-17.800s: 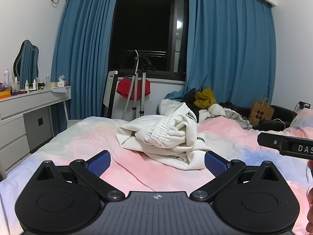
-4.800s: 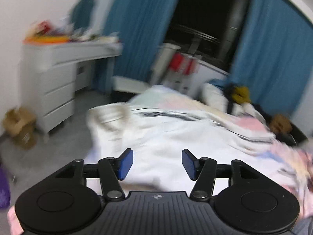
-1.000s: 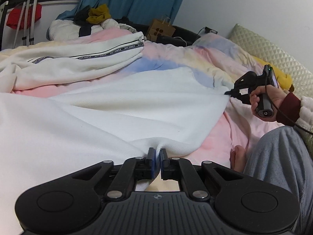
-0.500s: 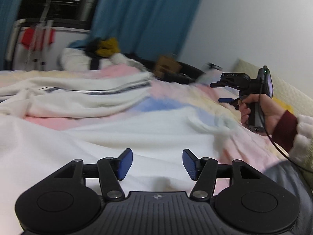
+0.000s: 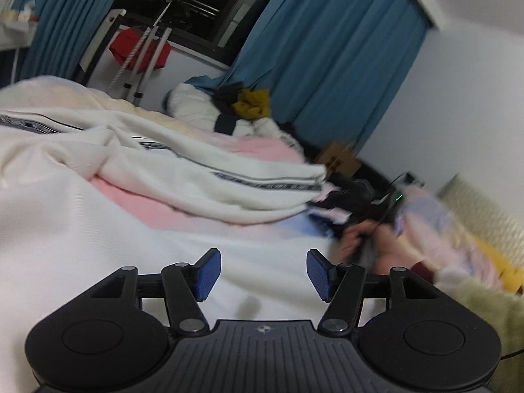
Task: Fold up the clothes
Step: 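Grasp the garment cuff with the right tool and lay it flat, then open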
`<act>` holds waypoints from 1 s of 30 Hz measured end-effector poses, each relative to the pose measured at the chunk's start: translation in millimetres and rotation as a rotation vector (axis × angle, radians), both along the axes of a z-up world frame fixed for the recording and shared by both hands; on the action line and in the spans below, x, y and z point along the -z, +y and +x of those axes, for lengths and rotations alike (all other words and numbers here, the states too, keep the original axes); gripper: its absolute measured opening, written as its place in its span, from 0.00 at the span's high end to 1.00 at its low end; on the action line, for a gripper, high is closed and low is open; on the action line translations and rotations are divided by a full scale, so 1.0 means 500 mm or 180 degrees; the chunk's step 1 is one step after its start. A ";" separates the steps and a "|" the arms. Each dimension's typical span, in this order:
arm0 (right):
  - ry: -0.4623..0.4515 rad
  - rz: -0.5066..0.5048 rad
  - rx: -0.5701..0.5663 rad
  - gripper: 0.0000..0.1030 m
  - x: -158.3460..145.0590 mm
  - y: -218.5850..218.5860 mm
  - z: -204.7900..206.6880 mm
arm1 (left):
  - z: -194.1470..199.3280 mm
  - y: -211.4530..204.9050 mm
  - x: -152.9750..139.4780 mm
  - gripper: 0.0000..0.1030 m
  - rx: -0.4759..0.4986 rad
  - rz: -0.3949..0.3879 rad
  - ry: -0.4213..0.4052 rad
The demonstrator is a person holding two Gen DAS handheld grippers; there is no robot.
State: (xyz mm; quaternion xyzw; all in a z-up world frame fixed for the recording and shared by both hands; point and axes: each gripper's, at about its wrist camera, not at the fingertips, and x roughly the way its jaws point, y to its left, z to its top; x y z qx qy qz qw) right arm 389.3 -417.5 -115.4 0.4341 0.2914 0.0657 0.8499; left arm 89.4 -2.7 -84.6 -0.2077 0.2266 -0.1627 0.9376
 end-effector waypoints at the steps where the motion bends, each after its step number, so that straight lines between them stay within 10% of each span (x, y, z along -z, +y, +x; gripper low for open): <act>1: -0.0004 0.0060 0.0026 0.75 0.011 -0.002 0.006 | 0.007 -0.003 0.003 0.40 0.0028 -0.0021 -0.0012; 6: -0.0102 0.0261 -0.0041 0.74 0.017 0.004 0.064 | 0.023 -0.015 0.033 0.40 0.0114 0.0037 0.0092; 8: -0.0199 0.0319 -0.0101 0.87 0.000 0.015 0.081 | 0.024 -0.018 0.043 0.40 0.0111 0.0092 0.0128; 18: -0.1013 0.0113 0.0344 0.89 -0.195 -0.070 0.041 | -0.001 -0.003 0.029 0.40 0.0015 -0.0096 -0.0041; 26: -0.0233 -0.0271 0.0664 0.89 -0.072 -0.160 0.031 | -0.005 -0.007 0.024 0.40 0.0004 -0.0008 0.0013; 30: -0.0516 -0.0349 0.0707 0.89 -0.121 -0.175 0.004 | -0.009 0.006 0.018 0.40 -0.0031 -0.0095 0.0031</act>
